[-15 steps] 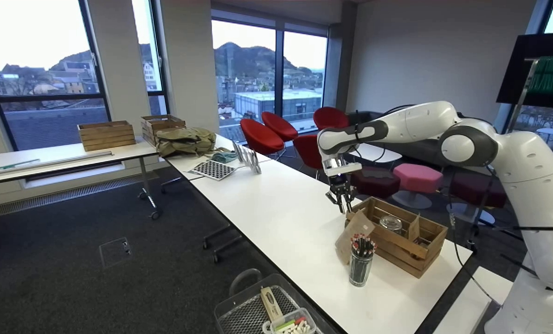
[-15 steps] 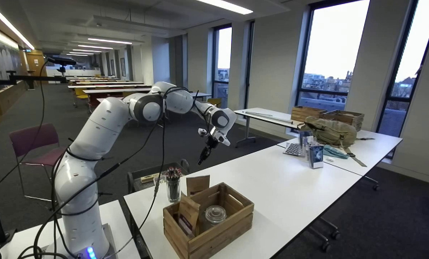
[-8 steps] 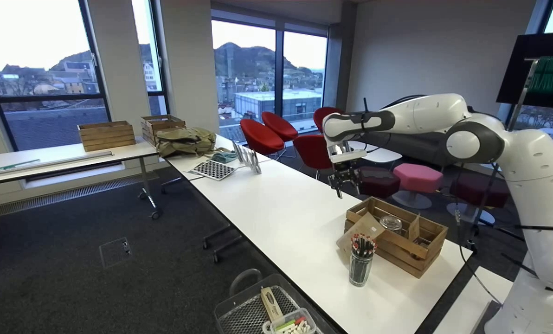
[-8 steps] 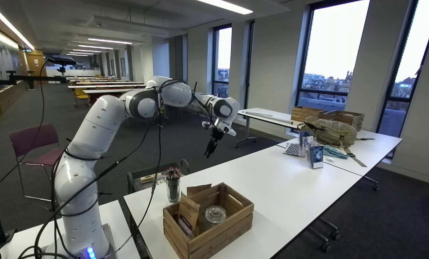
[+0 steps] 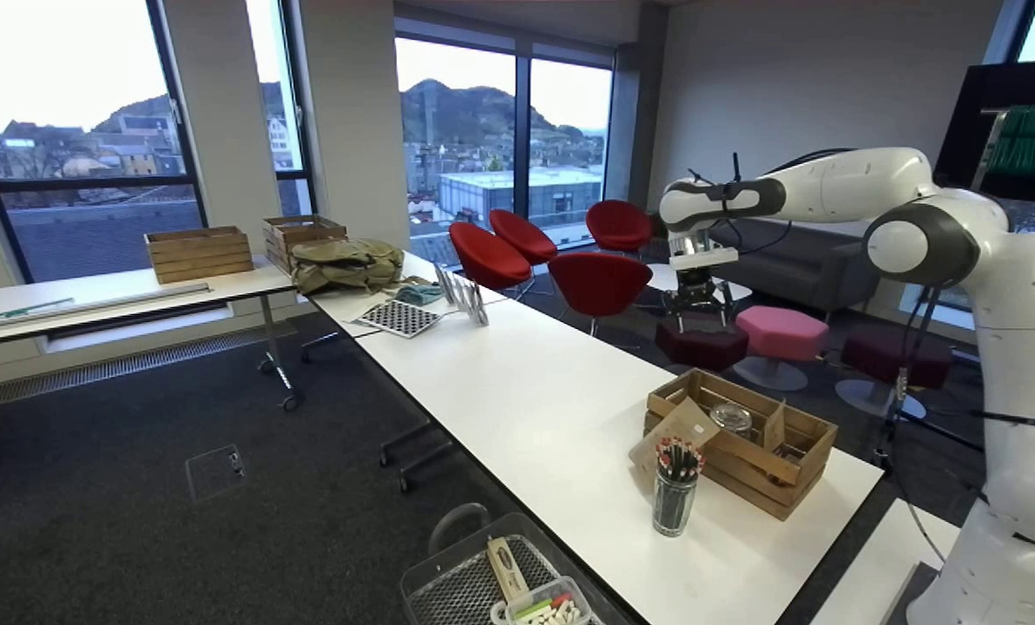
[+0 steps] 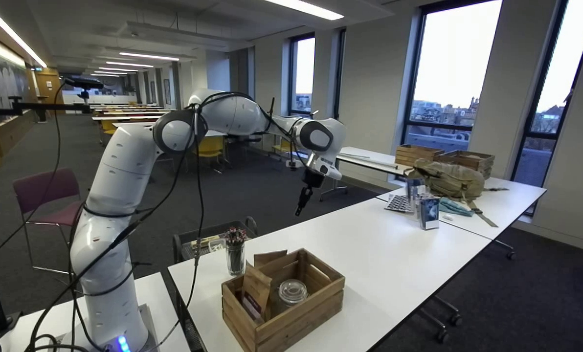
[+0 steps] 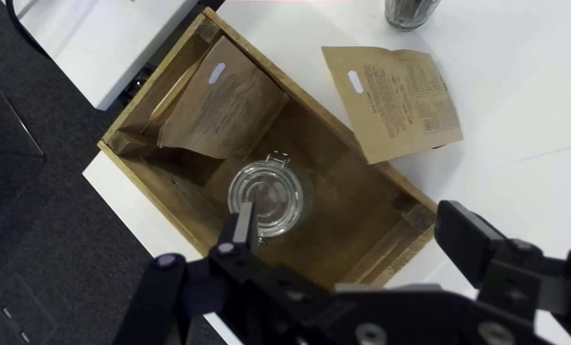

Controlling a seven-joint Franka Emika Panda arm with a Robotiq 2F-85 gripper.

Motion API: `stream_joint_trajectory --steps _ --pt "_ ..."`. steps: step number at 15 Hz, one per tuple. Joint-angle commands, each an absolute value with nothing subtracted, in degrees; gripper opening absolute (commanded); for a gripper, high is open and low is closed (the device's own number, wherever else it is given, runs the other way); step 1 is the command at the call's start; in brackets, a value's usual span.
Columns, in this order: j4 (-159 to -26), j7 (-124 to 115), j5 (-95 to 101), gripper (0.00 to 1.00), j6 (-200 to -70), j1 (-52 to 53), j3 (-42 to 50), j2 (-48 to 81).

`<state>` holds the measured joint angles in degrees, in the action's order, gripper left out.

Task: Remove the brown bags from the box then put them back inside

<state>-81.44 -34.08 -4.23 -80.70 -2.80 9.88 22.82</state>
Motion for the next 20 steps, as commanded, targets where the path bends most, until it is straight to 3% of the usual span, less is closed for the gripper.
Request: stream_joint_trajectory --steps 1,8,14,20 --pt "-89.7 -33.7 -5.1 1.0 -80.8 -6.1 11.1 20.5" --pt "-108.1 -25.4 -2.2 1.0 -88.8 -7.1 11.9 16.4" --pt "-125.1 -17.4 5.4 1.0 -104.0 -8.2 13.1 5.2" --pt "-132.3 -18.4 3.8 1.0 -110.2 -9.7 13.2 -1.7"
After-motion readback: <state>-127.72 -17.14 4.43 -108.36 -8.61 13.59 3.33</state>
